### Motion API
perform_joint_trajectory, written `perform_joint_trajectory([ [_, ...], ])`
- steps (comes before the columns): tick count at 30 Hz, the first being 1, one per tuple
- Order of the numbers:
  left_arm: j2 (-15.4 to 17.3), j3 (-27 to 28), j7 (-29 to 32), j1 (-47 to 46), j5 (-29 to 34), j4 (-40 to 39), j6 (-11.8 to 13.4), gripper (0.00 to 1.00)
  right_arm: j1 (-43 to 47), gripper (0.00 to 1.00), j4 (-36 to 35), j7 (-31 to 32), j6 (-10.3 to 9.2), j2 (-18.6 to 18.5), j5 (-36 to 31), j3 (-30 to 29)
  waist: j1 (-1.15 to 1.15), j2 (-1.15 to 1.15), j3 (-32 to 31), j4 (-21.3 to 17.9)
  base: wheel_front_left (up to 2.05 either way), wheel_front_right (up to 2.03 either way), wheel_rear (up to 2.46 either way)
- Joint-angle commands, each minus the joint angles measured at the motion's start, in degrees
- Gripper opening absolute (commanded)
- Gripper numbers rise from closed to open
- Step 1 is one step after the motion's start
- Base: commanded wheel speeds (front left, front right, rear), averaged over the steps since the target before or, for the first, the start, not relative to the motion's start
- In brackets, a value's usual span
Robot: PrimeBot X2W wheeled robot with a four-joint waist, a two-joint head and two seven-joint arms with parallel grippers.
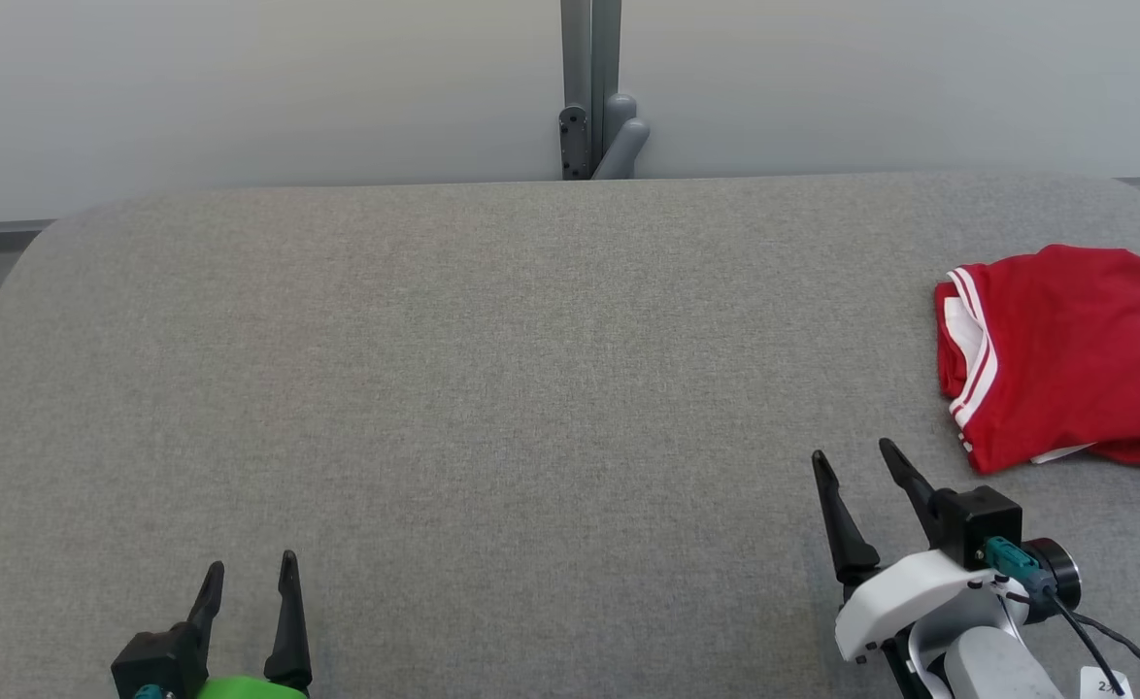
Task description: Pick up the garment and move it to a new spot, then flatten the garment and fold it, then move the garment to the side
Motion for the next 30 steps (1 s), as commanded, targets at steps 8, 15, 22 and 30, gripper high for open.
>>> perform_joint_trajectory([
  [8, -0.4, 0.2, 1.0, -0.1, -2.7, 2.5, -0.4, 0.0, 1.0, 0.0, 1.8, 1.0, 0.0, 0.3, 2.4, -0.6, 0.0, 0.0, 0.0, 0.0, 0.0, 0.0, 0.0],
  [15, -0.3, 0.5, 3.0, -0.8, -10.5, 1.4, -0.5, 0.0, 1.3, 0.0, 0.4, 3.0, 0.0, 0.2, 10.6, -1.8, 0.0, 0.0, 0.0, -0.2, 0.0, 0.0, 0.0],
  [22, -0.3, 0.5, 4.6, -1.3, -17.7, 0.2, -0.6, 0.0, 1.6, 0.0, -0.9, 4.8, 0.0, 0.2, 18.2, -2.7, 0.0, 0.0, -0.1, -0.3, 0.0, 0.0, 0.0],
  [30, -0.2, 0.7, 6.4, -1.9, -25.1, -0.9, -0.7, 0.0, 1.8, 0.0, -2.2, 6.7, 0.0, 0.2, 26.0, -3.7, 0.0, 0.0, -0.1, -0.5, 0.0, 0.0, 0.0],
])
